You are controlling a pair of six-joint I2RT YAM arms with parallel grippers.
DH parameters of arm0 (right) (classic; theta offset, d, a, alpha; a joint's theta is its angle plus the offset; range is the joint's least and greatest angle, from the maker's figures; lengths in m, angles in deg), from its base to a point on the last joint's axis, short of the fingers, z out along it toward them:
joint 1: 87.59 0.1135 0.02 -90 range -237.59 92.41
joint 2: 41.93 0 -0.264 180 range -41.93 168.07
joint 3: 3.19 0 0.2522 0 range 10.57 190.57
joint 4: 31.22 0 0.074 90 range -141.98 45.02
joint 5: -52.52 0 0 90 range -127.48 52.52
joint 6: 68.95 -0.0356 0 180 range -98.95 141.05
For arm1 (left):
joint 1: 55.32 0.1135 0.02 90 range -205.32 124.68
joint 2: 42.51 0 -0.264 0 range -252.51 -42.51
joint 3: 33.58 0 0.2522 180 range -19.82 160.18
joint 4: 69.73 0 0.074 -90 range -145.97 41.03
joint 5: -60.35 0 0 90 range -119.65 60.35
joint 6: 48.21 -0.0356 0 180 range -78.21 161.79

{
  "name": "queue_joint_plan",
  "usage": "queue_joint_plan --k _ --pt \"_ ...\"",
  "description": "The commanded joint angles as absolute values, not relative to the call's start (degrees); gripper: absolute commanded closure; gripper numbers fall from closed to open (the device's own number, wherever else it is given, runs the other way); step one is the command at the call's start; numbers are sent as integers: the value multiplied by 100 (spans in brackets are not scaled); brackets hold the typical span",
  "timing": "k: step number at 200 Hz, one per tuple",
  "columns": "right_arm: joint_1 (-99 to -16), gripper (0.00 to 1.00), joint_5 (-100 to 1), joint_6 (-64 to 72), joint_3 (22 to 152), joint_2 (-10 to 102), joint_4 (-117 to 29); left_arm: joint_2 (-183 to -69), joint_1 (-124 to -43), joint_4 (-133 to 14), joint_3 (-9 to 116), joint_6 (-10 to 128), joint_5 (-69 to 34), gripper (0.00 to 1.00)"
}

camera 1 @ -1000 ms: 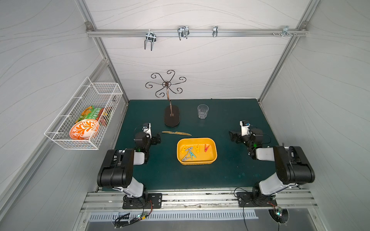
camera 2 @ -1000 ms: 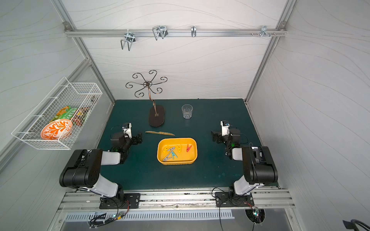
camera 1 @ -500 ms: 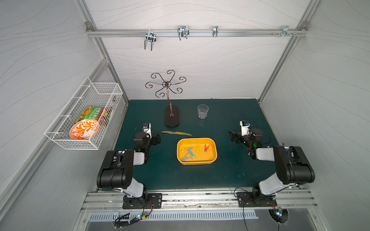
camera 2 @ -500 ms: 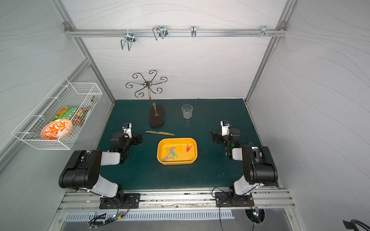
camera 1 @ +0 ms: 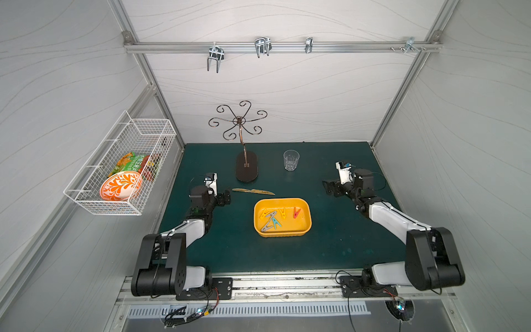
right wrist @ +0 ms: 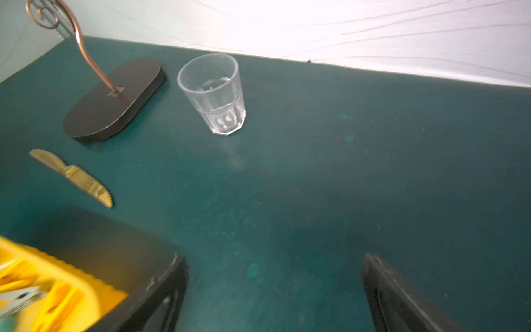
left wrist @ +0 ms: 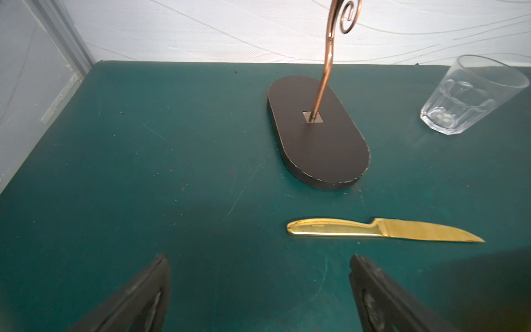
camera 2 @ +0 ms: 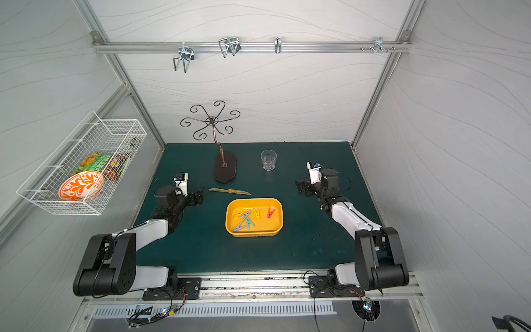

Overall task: Take the clothespins out of the storage box
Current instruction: Pick up the clothespin from the storage box.

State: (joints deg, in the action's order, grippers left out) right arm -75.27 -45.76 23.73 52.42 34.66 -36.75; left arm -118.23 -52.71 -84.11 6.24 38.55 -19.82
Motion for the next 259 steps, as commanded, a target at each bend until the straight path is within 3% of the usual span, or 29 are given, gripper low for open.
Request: queue_joint_plan --k 1,59,123,161,175,212,259 --pt "-7159 1 -3989 1849 5772 3295 -5617 -11506 -5295 -7375 1032 3762 -1711 1" --pt "-5648 1 -2652 516 7666 3959 -8665 -11253 -5295 -6254 1586 3927 -1580 1" --pt "-3804 1 -1779 508 8975 5147 -9447 -11540 -5295 -6107 1978 3880 -1807 1" --pt "-3469 18 -1921 430 9221 5688 -9329 -11658 -5295 -6011 2187 3920 -1787 1" --pt "-3441 29 -1786 198 9277 5859 -9464 -11669 -5295 -5993 2232 3939 -1777 1" --pt "-3400 34 -1531 -523 9078 6133 -9514 -11650 -5295 -6003 2208 3986 -1843 1" --pt "-3362 47 -1565 -423 8677 6342 -8884 -11465 -5321 -5932 2058 4126 -1923 1"
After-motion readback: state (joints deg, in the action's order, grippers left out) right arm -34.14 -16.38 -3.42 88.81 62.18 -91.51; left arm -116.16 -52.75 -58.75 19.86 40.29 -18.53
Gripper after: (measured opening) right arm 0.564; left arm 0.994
